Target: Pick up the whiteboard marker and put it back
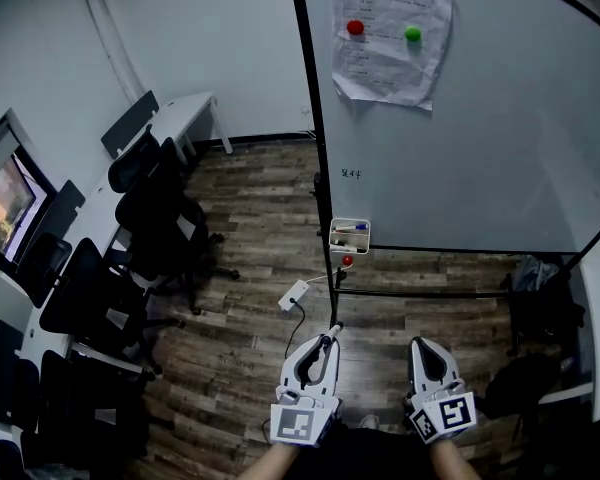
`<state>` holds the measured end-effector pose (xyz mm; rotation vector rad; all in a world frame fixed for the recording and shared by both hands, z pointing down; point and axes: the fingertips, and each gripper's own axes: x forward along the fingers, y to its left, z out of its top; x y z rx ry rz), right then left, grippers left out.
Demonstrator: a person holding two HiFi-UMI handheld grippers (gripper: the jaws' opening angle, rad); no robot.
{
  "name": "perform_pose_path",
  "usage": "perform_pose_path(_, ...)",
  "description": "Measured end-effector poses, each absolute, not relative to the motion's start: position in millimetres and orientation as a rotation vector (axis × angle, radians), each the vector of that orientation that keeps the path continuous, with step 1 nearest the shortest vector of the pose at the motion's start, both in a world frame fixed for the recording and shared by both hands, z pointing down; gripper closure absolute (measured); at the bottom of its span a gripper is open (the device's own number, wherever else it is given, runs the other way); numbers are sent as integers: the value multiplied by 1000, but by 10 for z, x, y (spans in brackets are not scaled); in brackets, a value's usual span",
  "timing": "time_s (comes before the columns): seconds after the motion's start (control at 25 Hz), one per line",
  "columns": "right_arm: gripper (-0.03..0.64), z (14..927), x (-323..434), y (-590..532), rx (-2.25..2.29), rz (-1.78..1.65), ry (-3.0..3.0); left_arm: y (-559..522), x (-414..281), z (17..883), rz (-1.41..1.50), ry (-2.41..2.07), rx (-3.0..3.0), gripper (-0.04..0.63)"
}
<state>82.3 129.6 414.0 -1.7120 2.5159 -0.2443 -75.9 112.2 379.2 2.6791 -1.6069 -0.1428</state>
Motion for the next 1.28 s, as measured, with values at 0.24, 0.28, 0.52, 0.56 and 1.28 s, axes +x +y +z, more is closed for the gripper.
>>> perform_pose_path(0.24, 604, 4152, 789, 1283, -1704, -246, 2528, 1107, -788, 3784, -164, -1604, 2672, 522)
perform_pose_path(0.28, 604, 4158, 782, 1287, -1704, -247, 2530, 1111, -799, 3788, -165, -1602, 2671, 522)
perform_pose_path(0.52, 604, 4175, 749, 1281, -1720, -251, 2536, 1093, -884, 3824, -150, -1596, 2658, 522)
perform_pose_path(0.56, 604, 4178, 740, 1276, -1722, -251, 2536, 1082, -898, 3828, -141, -1598, 2657, 522)
perform_pose_path(1.28, 604, 4189, 343, 1089, -1789, -238, 2513, 844, -1198, 3890, -157, -1496, 2696, 522)
